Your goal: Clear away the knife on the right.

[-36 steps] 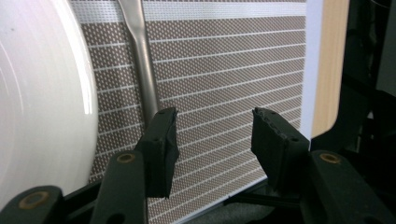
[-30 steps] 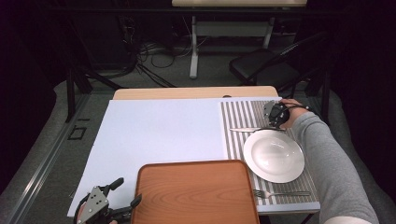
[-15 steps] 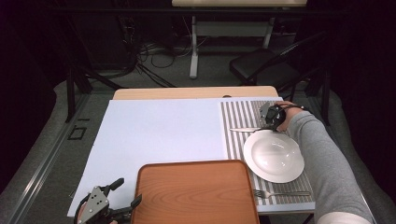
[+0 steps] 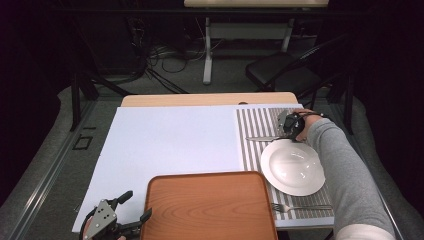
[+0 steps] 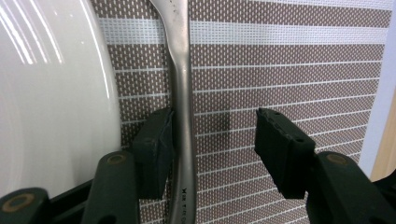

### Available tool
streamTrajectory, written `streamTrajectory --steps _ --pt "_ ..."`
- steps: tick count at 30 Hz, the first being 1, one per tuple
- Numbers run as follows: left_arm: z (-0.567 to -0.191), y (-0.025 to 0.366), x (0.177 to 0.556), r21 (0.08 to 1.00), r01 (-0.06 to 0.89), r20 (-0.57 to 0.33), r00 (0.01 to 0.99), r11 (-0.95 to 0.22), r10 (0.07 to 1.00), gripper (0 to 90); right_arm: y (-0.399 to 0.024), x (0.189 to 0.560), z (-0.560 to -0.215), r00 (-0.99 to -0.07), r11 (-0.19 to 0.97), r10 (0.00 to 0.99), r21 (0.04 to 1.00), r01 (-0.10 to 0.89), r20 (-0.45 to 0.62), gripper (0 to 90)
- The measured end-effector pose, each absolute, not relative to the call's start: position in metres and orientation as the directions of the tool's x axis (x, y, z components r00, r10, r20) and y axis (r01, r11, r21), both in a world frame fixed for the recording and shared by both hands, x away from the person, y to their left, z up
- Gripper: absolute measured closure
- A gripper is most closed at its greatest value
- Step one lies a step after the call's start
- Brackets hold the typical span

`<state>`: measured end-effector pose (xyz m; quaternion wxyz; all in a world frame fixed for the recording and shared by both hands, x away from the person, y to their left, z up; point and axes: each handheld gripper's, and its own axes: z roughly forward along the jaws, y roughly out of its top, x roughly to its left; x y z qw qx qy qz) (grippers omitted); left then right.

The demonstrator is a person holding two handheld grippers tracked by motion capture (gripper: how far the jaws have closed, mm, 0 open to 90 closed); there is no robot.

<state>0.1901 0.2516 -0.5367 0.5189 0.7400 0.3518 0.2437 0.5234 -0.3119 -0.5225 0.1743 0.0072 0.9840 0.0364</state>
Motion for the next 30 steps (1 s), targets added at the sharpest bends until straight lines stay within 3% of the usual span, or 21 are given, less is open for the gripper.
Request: streamTrajectory --steps 15,20,24,30 --pt "-0.5367 0.2513 0.1901 0.94 0.268 -0.006 0.634 -0.213 0.773 16.5 -0.3075 0.5227 -0.5255 -0.944 0.999 0.001 0.043 -0.014 -0.33 53.6" --pt "-0.5367 0.2511 0.1902 0.939 0.268 -0.005 0.635 -0.214 0.772 16.5 -0.3055 0.5214 -0.5259 -0.946 0.999 -0.007 0.027 -0.017 -0.323 58.5" --pt "-0.5367 0.2509 0.1903 0.939 0.267 -0.005 0.636 -0.215 0.771 16.5 -0.3042 0.5186 -0.5266 -0.953 1.0 -0.013 0.015 -0.018 -0.304 68.3" --pt "-0.5369 0.2505 0.1906 0.939 0.266 -0.002 0.638 -0.217 0.77 16.5 -0.3041 0.518 -0.5272 -0.955 1.0 -0.018 0.017 -0.024 -0.298 72.6"
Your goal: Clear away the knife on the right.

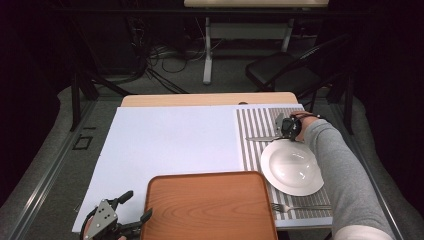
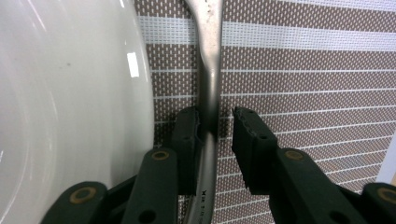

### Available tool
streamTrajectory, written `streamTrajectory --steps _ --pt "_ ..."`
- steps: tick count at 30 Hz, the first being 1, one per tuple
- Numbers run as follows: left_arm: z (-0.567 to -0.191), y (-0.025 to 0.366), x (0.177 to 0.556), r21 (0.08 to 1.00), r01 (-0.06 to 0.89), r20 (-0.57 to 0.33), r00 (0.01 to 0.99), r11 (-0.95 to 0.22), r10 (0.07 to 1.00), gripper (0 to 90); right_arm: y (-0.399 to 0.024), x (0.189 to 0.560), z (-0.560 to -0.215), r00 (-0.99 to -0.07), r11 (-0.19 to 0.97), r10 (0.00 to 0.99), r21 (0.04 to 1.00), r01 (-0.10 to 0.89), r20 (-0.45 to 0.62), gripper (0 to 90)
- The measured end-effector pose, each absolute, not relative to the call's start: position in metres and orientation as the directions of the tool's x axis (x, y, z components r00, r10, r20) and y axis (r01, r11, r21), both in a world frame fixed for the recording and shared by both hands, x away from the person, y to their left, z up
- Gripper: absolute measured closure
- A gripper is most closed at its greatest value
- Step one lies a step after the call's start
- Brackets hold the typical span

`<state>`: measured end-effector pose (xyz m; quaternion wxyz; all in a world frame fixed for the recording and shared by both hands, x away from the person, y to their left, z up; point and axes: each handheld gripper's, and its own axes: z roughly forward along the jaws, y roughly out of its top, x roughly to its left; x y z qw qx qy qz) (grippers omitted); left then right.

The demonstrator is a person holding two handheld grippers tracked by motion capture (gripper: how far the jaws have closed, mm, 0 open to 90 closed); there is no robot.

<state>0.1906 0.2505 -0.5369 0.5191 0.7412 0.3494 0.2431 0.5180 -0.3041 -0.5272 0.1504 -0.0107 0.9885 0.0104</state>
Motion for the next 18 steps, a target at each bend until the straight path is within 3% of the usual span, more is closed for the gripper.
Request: streamTrajectory --steps 6,18 --pt "-0.5367 0.2507 0.1905 0.939 0.266 -0.002 0.639 -0.219 0.77 16.5 -0.3046 0.5174 -0.5262 -0.96 1.0 -0.025 0.007 -0.028 -0.279 78.4" --pt "-0.5368 0.2505 0.1906 0.939 0.264 0.0 0.638 -0.218 0.77 16.7 -0.3064 0.5148 -0.5278 -0.956 0.999 -0.02 0.027 -0.029 -0.294 79.0"
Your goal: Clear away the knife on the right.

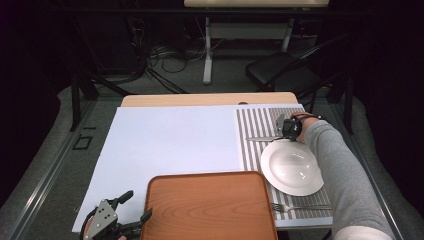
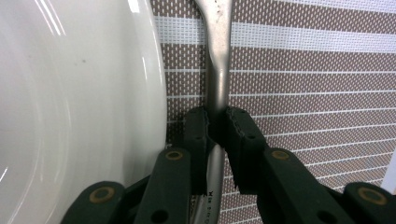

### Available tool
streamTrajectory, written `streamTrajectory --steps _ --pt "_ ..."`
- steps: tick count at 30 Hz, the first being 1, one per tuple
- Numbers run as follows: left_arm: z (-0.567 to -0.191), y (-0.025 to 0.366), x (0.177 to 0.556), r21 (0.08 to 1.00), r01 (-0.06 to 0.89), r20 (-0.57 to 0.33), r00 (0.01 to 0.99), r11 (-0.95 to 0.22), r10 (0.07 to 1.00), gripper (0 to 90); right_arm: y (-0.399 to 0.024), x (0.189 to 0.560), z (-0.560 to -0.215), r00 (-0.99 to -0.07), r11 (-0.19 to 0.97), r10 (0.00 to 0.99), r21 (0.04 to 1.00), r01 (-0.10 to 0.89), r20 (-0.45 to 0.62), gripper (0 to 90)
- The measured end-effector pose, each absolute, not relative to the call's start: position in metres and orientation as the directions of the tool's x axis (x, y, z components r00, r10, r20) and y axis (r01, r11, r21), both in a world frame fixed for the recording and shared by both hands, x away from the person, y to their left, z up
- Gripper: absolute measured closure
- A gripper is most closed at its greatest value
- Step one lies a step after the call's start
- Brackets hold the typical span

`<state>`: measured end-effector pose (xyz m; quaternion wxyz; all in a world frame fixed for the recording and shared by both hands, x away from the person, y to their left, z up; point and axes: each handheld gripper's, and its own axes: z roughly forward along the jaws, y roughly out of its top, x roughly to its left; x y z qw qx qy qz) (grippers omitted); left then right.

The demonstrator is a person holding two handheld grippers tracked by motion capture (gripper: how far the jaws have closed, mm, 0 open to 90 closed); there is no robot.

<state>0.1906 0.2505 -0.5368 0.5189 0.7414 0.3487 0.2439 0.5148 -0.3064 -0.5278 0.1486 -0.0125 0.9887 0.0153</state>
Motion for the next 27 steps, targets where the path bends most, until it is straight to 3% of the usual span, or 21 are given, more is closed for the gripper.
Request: streamTrajectory --steps 13,15,27 --pt "-0.5366 0.2508 0.1906 0.939 0.264 0.0 0.637 -0.218 0.771 16.8 -0.3053 0.5122 -0.5263 -0.948 0.998 -0.055 -0.004 -0.057 -0.315 79.8" --pt "-0.5366 0.2509 0.1907 0.94 0.264 -0.001 0.636 -0.216 0.771 16.8 -0.3069 0.5109 -0.5295 -0.941 0.998 -0.038 0.036 -0.053 -0.336 79.9" --pt "-0.537 0.251 0.191 0.94 0.264 -0.002 0.635 -0.215 0.773 16.8 -0.3081 0.5094 -0.5278 -0.943 0.999 -0.023 0.036 -0.037 -0.332 80.0"
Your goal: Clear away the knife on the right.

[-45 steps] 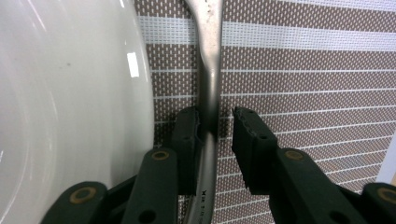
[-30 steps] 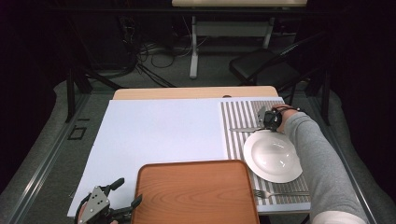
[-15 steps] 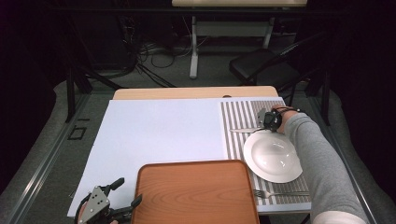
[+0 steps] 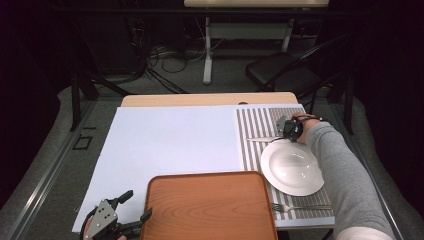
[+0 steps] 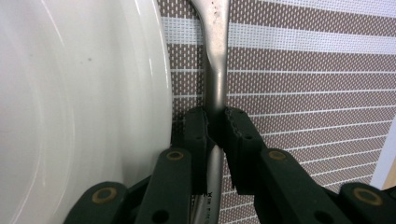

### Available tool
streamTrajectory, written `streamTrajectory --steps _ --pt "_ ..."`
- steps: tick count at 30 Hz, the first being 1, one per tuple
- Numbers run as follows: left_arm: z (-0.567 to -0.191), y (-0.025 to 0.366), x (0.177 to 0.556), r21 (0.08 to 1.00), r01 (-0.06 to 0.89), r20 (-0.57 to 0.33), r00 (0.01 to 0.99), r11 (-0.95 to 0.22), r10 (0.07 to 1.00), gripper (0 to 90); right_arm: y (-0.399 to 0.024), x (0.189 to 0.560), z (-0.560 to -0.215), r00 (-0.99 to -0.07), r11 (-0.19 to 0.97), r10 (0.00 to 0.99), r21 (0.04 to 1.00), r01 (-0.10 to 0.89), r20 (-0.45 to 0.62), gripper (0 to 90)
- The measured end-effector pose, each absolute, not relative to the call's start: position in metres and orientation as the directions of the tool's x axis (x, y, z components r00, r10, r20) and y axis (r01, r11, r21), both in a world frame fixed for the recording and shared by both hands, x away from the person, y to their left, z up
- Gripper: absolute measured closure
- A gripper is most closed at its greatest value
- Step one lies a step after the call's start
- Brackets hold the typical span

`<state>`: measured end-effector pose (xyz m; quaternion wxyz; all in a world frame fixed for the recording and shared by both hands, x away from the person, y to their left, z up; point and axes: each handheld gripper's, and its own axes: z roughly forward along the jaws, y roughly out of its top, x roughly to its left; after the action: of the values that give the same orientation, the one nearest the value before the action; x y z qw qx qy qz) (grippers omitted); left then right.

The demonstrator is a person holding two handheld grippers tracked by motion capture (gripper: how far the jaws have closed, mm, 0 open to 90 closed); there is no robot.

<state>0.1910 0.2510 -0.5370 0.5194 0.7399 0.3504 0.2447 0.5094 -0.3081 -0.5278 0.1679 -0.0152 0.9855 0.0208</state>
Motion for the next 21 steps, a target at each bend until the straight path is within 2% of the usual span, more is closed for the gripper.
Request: streamTrajectory --steps 21 --pt "-0.537 0.252 0.192 0.941 0.267 -0.005 0.629 -0.21 0.777 16.8 -0.313 0.505 -0.512 -0.928 0.998 0.008 0.054 -0.013 -0.373 80.1"
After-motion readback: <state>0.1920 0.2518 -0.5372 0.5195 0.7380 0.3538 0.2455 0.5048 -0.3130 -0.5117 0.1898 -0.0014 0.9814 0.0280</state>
